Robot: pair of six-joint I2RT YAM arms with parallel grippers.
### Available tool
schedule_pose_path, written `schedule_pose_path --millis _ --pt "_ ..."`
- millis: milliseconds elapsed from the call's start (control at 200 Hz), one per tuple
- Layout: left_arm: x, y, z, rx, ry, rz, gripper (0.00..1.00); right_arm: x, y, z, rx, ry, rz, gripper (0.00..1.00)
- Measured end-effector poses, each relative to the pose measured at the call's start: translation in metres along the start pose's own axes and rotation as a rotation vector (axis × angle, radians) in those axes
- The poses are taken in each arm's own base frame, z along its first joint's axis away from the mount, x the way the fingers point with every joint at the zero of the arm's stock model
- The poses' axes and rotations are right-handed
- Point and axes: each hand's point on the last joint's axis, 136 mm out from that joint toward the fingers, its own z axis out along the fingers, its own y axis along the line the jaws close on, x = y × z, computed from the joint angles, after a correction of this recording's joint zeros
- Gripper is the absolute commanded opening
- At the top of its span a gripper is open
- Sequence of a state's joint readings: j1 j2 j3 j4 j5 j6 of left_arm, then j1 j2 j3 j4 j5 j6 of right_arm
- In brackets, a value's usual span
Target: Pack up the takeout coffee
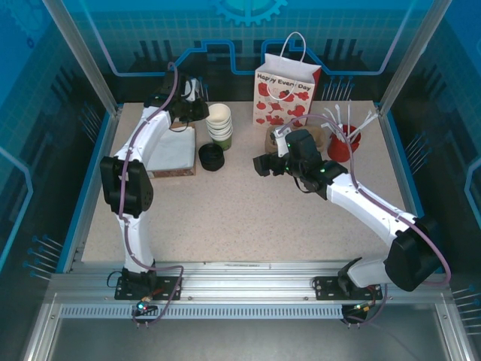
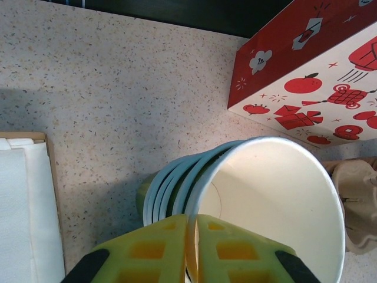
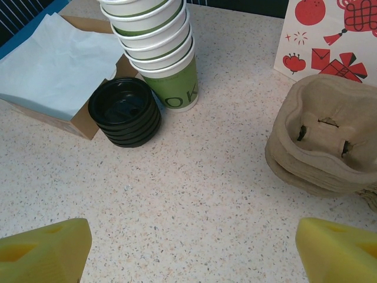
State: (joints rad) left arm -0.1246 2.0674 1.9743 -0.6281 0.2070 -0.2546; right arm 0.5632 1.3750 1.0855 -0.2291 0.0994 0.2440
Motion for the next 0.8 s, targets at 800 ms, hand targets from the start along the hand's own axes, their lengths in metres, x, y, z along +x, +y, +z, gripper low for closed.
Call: schedule_pose_path --millis 800 --pt "-0.036 -0.077 -0.123 0.072 -0.189 0.118 0.03 -0.007 -0.007 -0.04 0.035 0.006 -0.005 0.91"
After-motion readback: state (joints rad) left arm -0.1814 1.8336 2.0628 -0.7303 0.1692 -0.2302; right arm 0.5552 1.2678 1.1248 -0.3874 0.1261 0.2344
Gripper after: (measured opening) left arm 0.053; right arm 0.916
